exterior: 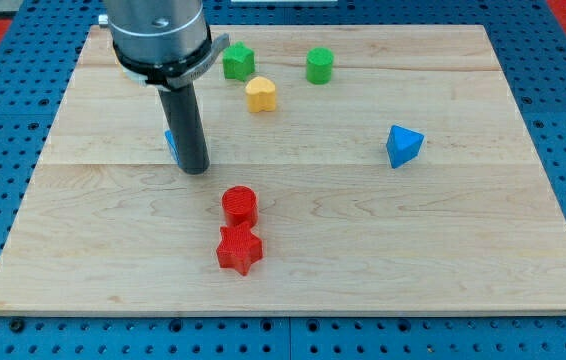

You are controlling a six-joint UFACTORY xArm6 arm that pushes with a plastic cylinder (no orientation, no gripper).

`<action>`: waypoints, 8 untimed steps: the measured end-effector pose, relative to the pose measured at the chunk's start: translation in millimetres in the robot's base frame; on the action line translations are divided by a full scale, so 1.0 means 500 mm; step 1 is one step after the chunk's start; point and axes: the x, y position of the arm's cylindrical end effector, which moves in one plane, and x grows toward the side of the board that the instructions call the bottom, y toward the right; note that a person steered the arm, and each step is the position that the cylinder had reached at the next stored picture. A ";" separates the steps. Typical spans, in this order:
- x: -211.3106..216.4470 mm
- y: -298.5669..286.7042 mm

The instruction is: Push the yellow heart slightly to the left

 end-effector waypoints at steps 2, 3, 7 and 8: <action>-0.094 0.147; -0.140 0.220; -0.252 0.177; -0.237 0.174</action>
